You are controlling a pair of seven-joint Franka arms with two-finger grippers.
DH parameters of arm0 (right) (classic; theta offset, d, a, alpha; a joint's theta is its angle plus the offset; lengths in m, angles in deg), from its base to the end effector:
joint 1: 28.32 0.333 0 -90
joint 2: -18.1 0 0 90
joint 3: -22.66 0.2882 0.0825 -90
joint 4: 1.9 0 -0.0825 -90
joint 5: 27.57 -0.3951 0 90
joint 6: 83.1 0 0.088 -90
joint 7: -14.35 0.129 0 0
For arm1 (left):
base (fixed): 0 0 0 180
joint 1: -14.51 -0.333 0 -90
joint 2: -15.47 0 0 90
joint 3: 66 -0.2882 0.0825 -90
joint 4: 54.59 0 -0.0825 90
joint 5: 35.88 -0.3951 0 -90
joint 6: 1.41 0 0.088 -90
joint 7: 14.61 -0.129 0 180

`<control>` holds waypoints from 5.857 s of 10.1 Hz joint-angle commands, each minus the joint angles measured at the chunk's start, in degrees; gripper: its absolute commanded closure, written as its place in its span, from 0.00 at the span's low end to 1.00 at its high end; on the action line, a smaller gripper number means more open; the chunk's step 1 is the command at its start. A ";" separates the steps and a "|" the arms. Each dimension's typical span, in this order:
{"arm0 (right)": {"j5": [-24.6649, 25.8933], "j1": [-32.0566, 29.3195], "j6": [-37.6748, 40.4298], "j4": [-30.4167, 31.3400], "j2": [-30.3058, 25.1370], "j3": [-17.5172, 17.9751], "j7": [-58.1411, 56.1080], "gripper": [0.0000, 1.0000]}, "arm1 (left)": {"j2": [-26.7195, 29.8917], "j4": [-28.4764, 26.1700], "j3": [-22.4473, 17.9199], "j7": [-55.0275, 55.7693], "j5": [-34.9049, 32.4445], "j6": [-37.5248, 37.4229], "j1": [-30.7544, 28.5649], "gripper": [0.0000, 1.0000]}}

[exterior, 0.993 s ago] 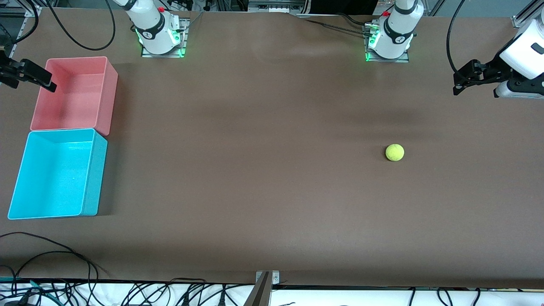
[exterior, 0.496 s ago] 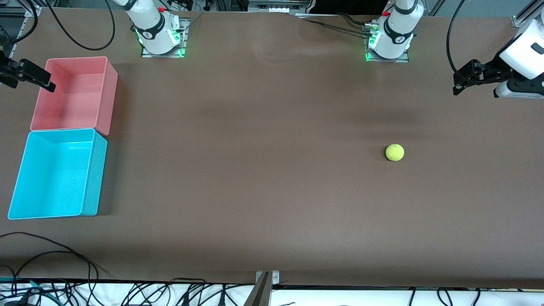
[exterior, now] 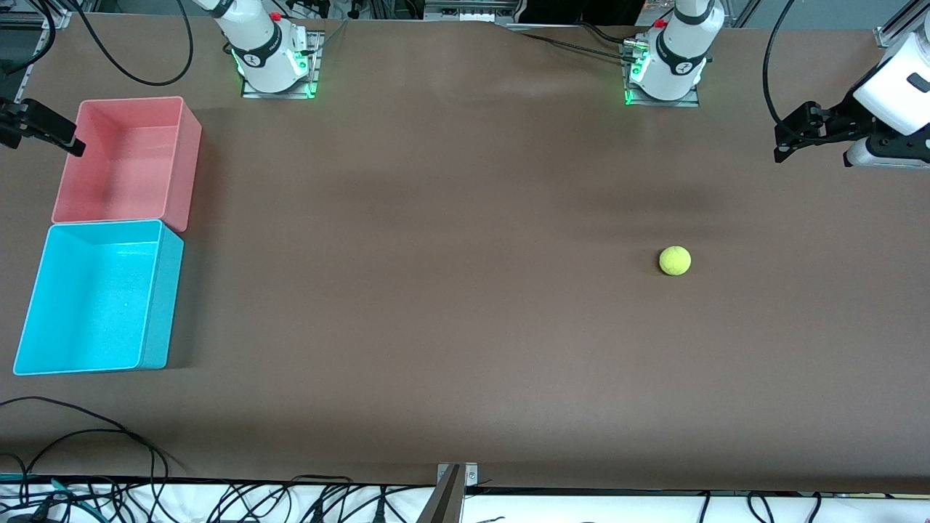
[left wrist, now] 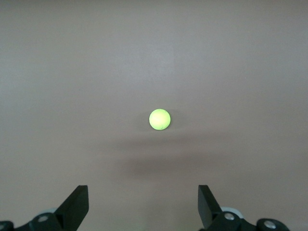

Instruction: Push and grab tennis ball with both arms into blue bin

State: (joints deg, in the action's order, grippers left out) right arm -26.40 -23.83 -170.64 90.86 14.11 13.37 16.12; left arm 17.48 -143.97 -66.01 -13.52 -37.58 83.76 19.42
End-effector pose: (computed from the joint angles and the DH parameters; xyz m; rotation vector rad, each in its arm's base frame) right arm 0.5386 -0.0506 0.5858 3.1276 -0.1797 -0.0354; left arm 0.5446 -0.0426 0.5922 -3.1079 0.1004 0.0572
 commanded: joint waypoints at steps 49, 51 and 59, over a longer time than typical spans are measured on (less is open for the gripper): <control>-0.82 -0.35 2.29 -2.05 -0.06 -2.49 -0.98 0.00 | -0.07 -4.31 3.09 1.63 3.63 3.93 -5.33 0.00; -0.91 -0.35 2.38 -2.05 -0.06 -2.32 -0.89 0.00 | 0.54 -9.02 2.82 1.72 3.63 9.81 -6.58 0.00; -0.82 -0.35 2.29 -2.05 -0.06 -2.32 -0.89 0.00 | 4.85 -24.35 2.91 1.46 3.63 24.69 -6.49 0.00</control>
State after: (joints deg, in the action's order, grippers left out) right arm -26.42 -23.97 -169.59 90.16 14.00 11.14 15.96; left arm 20.25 -165.40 -63.12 -12.19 -34.10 107.12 13.18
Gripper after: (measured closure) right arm 0.000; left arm 0.000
